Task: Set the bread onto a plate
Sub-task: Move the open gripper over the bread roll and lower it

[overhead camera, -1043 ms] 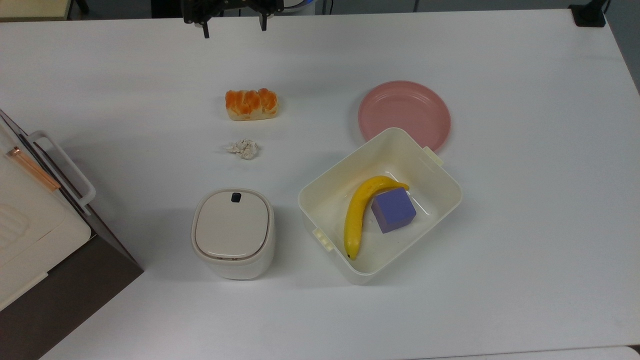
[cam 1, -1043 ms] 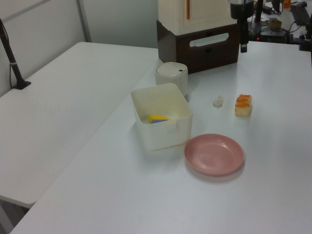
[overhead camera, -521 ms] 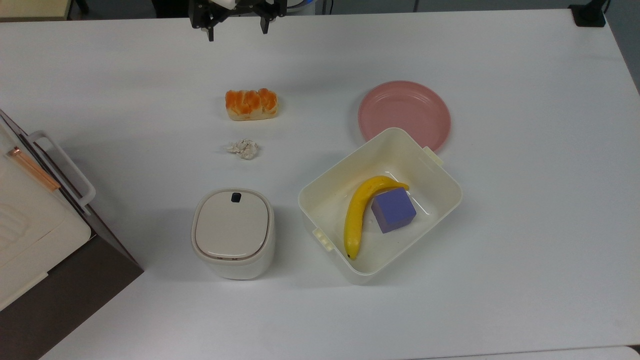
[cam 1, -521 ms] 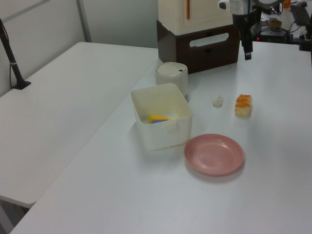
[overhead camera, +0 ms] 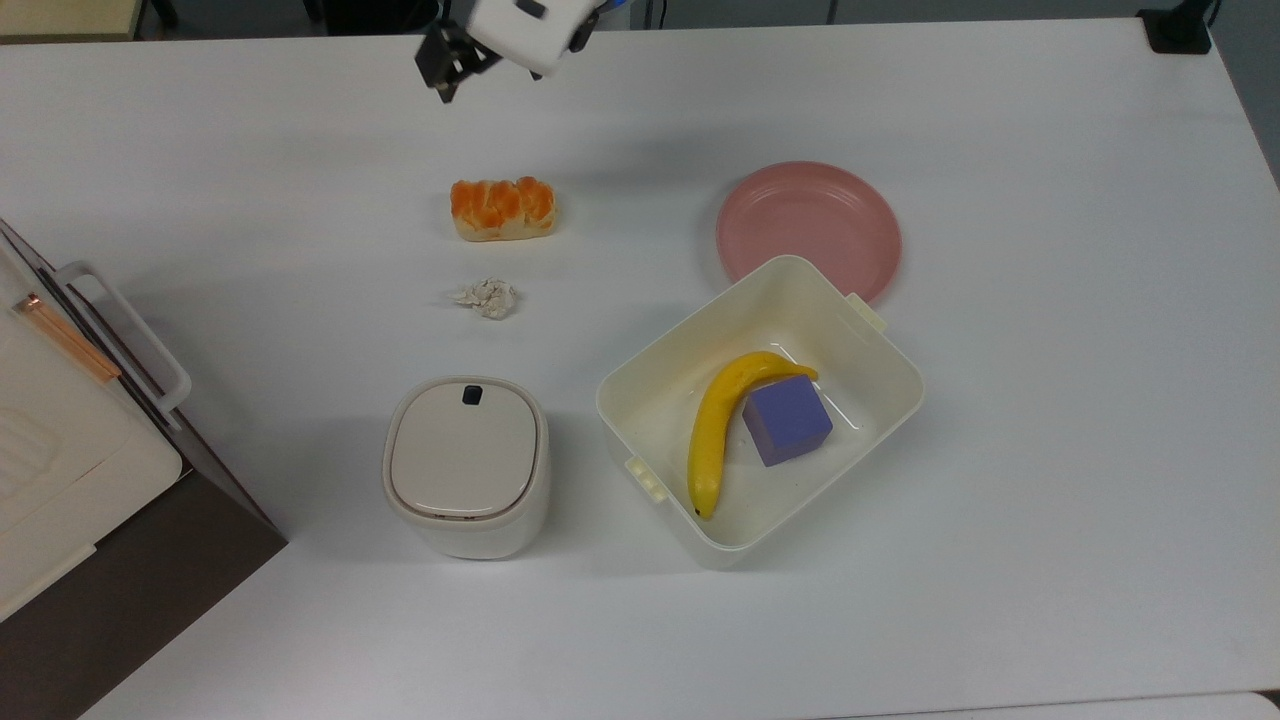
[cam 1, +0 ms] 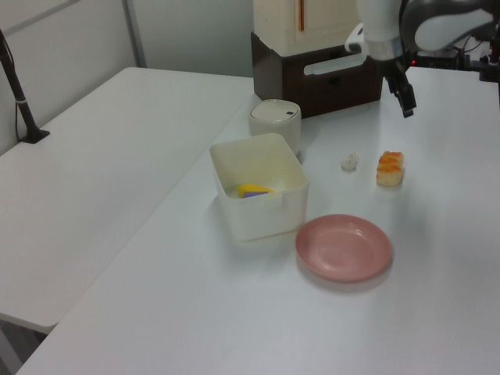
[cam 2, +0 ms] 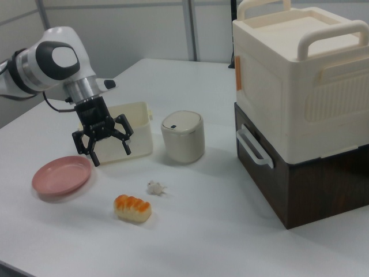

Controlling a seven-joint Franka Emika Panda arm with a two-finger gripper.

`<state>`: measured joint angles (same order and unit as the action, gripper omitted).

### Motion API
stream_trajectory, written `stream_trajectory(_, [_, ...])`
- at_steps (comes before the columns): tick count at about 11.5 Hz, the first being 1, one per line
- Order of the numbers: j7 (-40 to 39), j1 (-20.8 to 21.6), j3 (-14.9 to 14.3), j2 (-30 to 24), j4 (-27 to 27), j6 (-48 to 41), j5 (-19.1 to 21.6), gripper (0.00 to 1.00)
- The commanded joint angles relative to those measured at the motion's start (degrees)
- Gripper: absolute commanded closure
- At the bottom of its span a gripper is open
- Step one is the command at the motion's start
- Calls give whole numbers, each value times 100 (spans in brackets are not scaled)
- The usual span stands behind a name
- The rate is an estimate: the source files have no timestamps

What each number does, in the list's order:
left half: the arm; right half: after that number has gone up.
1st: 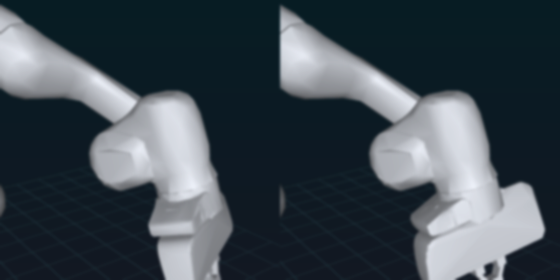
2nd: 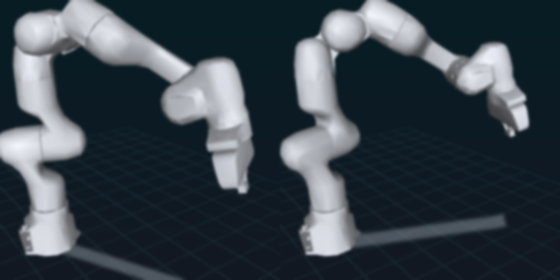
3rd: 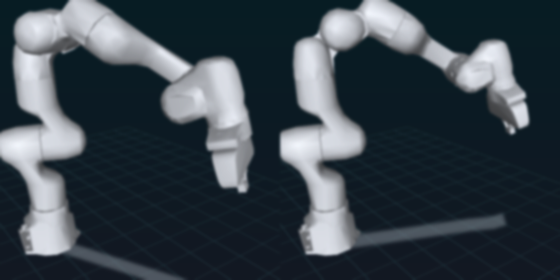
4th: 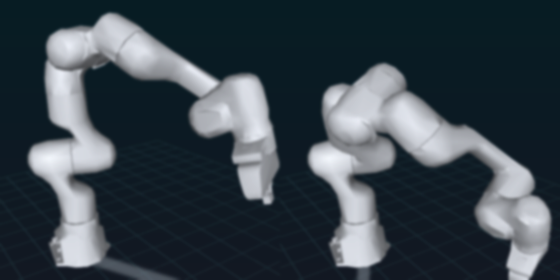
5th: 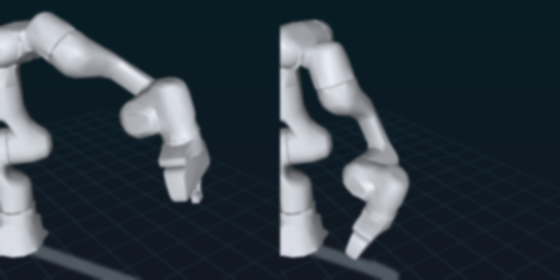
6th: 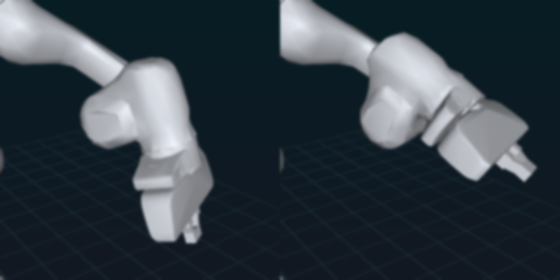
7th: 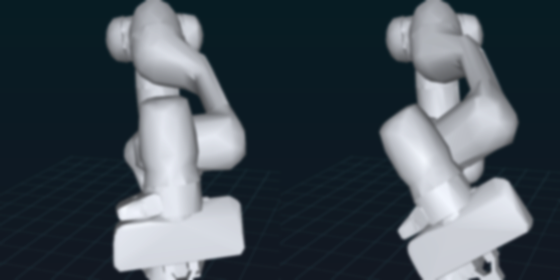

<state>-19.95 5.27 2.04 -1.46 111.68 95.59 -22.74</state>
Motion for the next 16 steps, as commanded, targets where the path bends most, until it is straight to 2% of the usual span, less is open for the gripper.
stream_trajectory(1, [-597, 185, -37, 242, 248, 188, -503, 3])
stream_trajectory(6, [-607, 256, -37, 224, 1074, 530, -1012, 3])
stream_trajectory(8, [-598, 194, -46, 408, 1136, 784, -1162, 4])
stream_trajectory(11, [-554, 150, -46, 874, 1128, 987, -1592, 6])
stream_trajectory(16, [-545, 141, -46, 1147, 1128, 1102, -1734, 6])
